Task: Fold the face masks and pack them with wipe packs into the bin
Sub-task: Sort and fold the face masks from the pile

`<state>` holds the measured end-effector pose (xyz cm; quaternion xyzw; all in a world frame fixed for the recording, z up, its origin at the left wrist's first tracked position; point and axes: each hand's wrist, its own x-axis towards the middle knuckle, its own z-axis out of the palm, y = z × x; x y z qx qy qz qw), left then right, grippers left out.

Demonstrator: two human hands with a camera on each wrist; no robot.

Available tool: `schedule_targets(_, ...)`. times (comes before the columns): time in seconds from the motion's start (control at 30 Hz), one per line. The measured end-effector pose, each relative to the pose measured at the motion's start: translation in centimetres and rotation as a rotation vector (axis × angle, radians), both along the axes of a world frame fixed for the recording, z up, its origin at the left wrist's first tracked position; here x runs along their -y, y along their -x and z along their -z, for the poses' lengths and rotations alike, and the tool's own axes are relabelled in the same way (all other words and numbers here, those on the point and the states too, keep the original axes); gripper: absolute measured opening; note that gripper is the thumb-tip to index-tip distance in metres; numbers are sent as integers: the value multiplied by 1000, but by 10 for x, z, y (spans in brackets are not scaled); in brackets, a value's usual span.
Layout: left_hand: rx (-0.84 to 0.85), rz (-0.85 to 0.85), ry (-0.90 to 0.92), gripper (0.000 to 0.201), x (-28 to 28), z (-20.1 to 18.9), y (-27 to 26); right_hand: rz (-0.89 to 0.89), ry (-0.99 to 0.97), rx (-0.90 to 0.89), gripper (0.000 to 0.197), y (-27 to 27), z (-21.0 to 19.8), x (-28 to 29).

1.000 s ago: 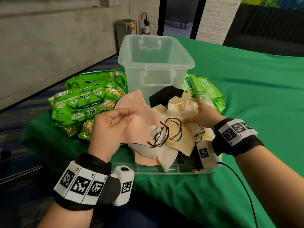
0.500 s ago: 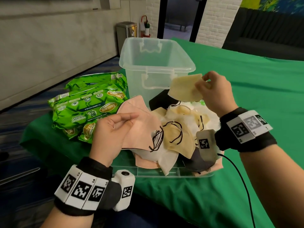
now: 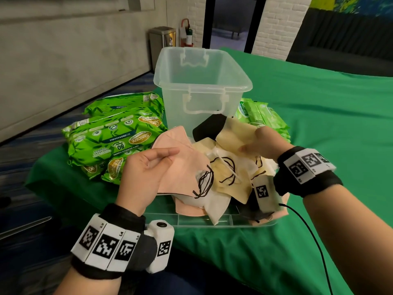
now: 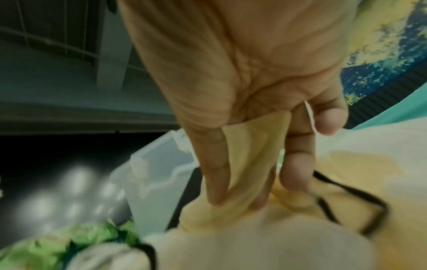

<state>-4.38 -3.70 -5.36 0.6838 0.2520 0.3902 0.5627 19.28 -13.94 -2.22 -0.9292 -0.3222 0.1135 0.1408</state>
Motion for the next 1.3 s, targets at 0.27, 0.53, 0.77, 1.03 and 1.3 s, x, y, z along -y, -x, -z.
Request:
schedule_targets(0.27,-6,-5,27,23,1,2,1,81,-73,30,55,-5,5,-10)
schedule_targets(0.53,-29,4,63,24,-1,5,-4,54,-963,-164,48,5,-39,-8)
schedule_targets(0.77,74,111,302,33,3,1,-9,-379,-969,-810,19,64,-34,-16)
schedule_targets(1.03,174,12,281,16,-1,1,-5,-279,-863,-792,7,61,-18,-21)
schedule_targets(1.3,157,-41,63,54,-6,4,-2,-92,-1071,-492,10,38,-35,-9)
